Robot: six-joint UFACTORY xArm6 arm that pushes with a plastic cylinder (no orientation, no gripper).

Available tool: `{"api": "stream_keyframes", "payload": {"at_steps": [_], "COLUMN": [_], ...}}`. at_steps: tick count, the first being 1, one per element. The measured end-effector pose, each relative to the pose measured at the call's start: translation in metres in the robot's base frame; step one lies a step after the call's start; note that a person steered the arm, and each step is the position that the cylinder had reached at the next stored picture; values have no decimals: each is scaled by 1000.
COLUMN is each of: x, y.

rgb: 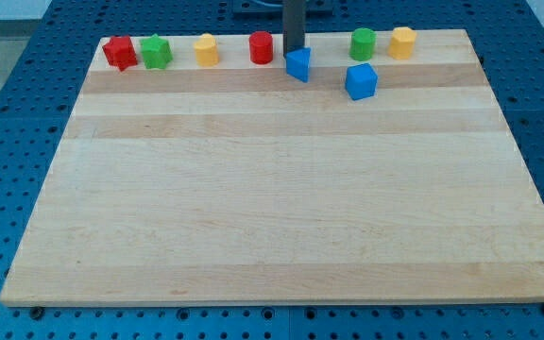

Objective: Push the red circle into the top left side of the blue cube

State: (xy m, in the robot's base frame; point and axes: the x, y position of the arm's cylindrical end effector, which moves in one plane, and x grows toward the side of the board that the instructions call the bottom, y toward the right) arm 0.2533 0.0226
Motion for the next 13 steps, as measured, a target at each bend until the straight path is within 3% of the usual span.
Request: {"api": "stream_keyframes", "payload": {"at_steps": [2,4,6,7,8,11,13], "x": [35,9,8,-25,-61,-60,-29], "y": [27,-83,-28,-4,-24,-125,-68]}}
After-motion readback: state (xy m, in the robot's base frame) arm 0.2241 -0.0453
